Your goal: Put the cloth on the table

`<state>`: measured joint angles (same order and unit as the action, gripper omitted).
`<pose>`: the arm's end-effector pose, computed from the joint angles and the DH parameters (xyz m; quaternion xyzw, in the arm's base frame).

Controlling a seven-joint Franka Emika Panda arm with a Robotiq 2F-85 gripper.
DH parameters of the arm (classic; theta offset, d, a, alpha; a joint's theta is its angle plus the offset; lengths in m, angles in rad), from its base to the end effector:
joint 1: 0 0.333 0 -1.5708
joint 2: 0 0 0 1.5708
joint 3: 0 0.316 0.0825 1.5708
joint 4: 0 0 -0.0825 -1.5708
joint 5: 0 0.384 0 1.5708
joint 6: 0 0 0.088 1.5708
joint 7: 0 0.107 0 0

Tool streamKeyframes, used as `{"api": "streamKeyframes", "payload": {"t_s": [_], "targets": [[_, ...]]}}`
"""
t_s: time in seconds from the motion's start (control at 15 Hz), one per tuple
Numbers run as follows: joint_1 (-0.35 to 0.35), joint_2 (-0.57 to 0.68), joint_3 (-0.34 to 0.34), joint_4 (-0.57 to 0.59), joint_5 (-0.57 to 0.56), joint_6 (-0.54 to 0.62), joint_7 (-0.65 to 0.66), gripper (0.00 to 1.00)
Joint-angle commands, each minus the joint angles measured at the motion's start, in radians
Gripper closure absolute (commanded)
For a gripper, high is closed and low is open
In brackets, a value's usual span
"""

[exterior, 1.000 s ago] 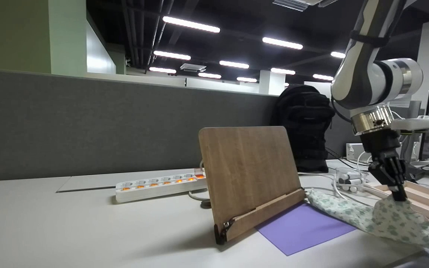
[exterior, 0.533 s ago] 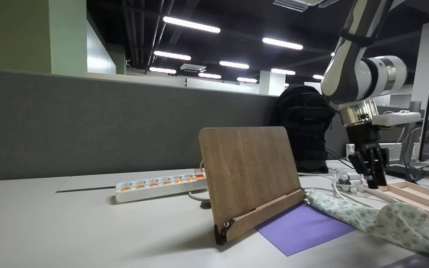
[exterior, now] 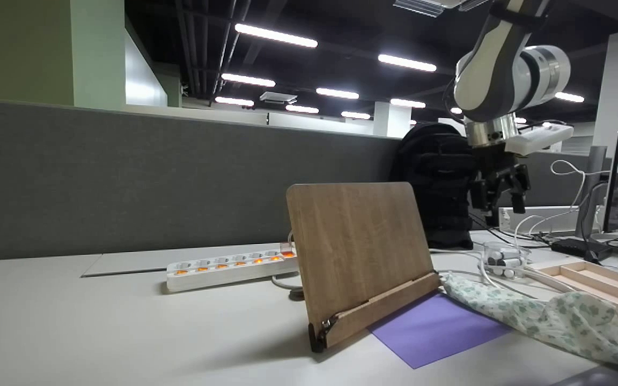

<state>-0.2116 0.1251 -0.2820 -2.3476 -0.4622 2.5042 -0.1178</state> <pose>0.4548 -0.2418 0.2840 0.9876 -0.0016 -0.0331 0.1537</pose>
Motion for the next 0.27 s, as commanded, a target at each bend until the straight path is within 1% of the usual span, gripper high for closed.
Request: {"api": "streamKeyframes", "payload": {"t_s": [0.0,0.2], "targets": [[0.016,-0.093,0.002,-0.039,-0.096,-0.001,0.125,0.0],[0.01,-0.128,0.015,-0.051,-0.127,-0.004,0.164,0.0]]}}
